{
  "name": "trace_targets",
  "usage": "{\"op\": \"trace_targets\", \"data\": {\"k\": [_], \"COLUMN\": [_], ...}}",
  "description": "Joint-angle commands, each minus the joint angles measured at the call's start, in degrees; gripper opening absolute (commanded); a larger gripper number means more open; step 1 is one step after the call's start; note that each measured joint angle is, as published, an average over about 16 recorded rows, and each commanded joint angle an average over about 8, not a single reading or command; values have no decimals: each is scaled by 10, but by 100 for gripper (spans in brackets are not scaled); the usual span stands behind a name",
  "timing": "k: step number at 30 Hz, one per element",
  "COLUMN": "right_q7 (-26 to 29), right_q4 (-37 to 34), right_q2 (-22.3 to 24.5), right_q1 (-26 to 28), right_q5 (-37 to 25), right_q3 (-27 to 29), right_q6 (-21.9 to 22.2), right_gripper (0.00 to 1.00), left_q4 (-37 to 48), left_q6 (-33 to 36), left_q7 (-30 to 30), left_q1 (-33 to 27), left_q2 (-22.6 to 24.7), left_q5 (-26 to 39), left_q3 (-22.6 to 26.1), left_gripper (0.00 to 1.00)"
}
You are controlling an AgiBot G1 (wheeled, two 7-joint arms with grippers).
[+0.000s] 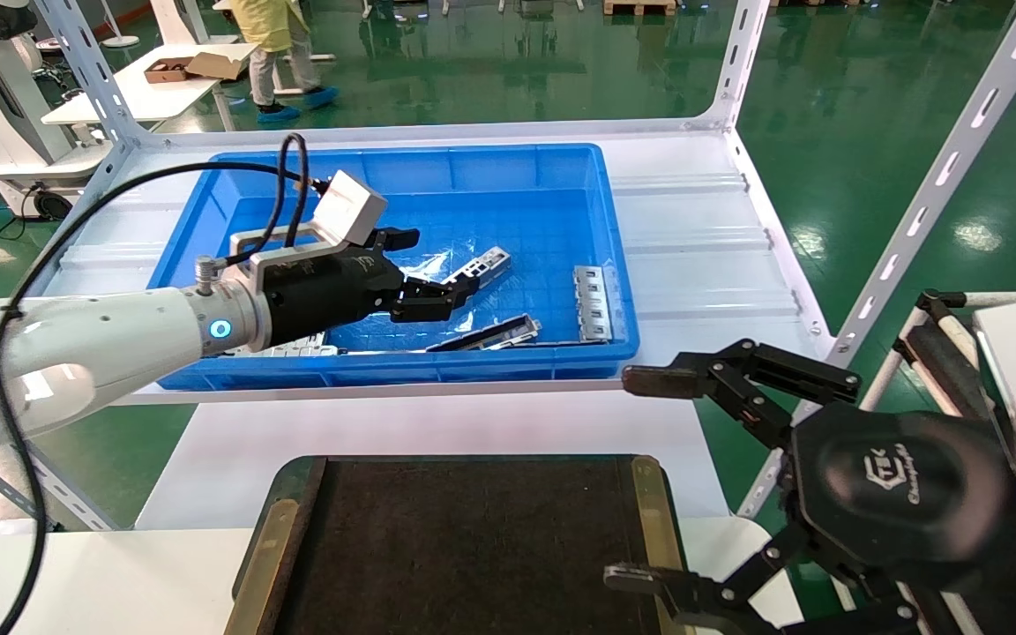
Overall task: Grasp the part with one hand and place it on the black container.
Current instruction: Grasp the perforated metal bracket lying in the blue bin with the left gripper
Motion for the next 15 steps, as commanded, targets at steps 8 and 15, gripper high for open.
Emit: {"op": "trace_targets", "data": {"k": [8,15], "right_q7": [0,0], "right_q4": [0,0], "right_q2": [0,0], "right_q1": [0,0], "right_q5": [0,0], "right_q3": [0,0], "right_q6": [0,0], "right_gripper": [5,0], "left_q4": [123,179], "left_q6": [-34,-43], "left_q7": [54,88], "left_q1": [-35,-49], "left_q2": [48,65], "left_q5": [6,-5], "left_q3": [-1,-10], "left_gripper": [32,0]}}
